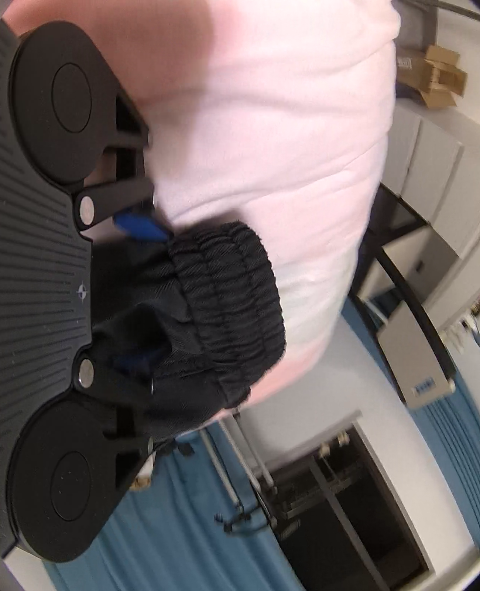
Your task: Fold clothes
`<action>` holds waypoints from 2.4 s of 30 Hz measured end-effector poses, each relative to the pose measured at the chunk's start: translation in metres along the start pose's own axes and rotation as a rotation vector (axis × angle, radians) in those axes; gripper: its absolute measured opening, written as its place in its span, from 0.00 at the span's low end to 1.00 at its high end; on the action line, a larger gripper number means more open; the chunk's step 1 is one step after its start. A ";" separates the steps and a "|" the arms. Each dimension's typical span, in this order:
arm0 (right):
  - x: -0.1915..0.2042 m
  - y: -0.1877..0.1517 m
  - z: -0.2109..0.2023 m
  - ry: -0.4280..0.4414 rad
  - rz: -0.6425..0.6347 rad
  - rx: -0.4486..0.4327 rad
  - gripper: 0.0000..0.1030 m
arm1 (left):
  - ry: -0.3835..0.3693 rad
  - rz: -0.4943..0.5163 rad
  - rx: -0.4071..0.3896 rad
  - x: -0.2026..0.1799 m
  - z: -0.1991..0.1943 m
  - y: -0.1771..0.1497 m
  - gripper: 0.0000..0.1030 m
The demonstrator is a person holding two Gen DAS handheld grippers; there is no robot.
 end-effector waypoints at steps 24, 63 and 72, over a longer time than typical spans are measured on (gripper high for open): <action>-0.077 -0.018 -0.037 -0.081 0.054 0.052 0.18 | -0.004 0.199 0.049 0.055 -0.100 -0.021 0.21; 0.254 -0.065 0.070 0.366 -0.392 0.001 0.45 | -0.261 0.992 -0.112 -0.234 -0.088 -0.317 0.88; 0.259 -0.082 0.098 0.318 -0.393 0.023 0.53 | -0.228 1.051 -0.120 -0.213 -0.056 -0.325 0.88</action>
Point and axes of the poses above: each gripper's, at about its wrist camera, not at the fingertips, and z roughly the way its jaws point, x to its left, y to its top, the point moved 3 cm from there along z, roughly the way its jaws point, and after that the axes turned 7 degrees about y, right-handed, at the moved point
